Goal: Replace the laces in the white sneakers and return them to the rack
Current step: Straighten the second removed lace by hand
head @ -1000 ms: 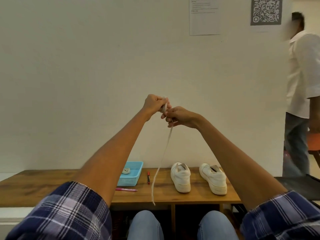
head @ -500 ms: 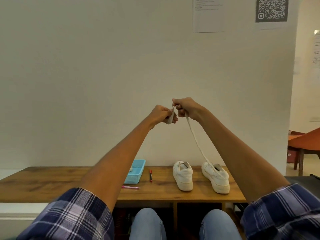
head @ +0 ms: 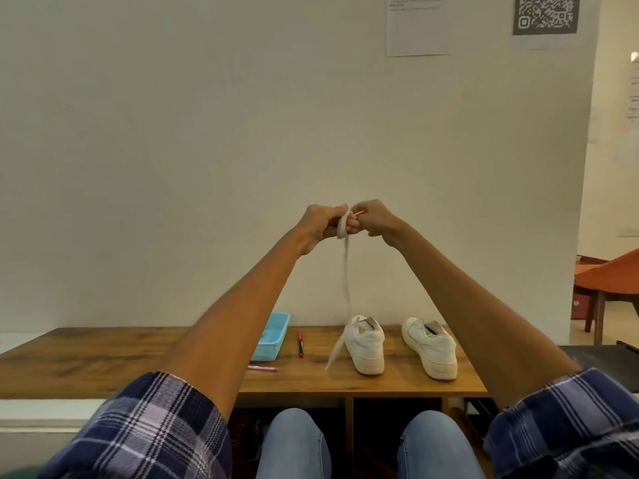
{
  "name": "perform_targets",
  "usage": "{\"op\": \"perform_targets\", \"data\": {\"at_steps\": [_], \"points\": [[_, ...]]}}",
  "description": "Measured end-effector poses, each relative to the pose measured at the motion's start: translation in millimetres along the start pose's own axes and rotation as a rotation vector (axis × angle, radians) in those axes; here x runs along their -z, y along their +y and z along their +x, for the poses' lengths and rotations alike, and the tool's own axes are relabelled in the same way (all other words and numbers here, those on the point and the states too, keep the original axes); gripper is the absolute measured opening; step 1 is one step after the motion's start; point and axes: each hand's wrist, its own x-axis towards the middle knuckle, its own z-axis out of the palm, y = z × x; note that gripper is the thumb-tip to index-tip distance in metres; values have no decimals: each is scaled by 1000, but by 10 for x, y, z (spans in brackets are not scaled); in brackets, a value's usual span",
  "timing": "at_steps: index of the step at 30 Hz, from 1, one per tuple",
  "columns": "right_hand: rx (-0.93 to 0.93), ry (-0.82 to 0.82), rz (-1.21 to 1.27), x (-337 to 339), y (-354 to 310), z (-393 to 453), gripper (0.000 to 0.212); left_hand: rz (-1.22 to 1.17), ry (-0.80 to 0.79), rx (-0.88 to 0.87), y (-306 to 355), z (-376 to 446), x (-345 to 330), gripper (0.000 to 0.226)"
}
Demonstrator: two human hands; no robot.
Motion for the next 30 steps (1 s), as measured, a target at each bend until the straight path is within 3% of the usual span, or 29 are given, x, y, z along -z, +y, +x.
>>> {"op": "perform_targets", "data": {"at_steps": [5, 8, 11, 13, 17, 21, 23, 27, 30], "points": [[109, -378, 354, 11, -37, -65, 32, -133, 120, -27, 74, 35, 23, 29], [73, -492, 319, -11, -20, -75, 27, -159, 190, -64, 106, 59, 40, 30], [67, -494, 141, -56, -41, -85, 20, -25, 301, -98, 51, 102, 93, 28], [77, -436, 154, -44, -94, -79, 21, 145, 322, -130, -16, 110, 137, 29], [-4, -275, 440, 51, -168, -17, 26, 193, 236, -135, -79, 47, 191, 28], [-41, -366, 384, 112, -252, -8, 28, 315, 180, -112, -112, 32, 152, 33], [-58, -452, 292, 134, -299, -33, 29, 236, 242, -91, -98, 40, 124, 29], [-138, -587, -98, 141, -268, -95, 28, -274, 487, -27, -32, 116, 204, 34], [-192, -725, -197, 99, -115, -123, 29, -521, 540, -31, 38, 159, 274, 30]]}}
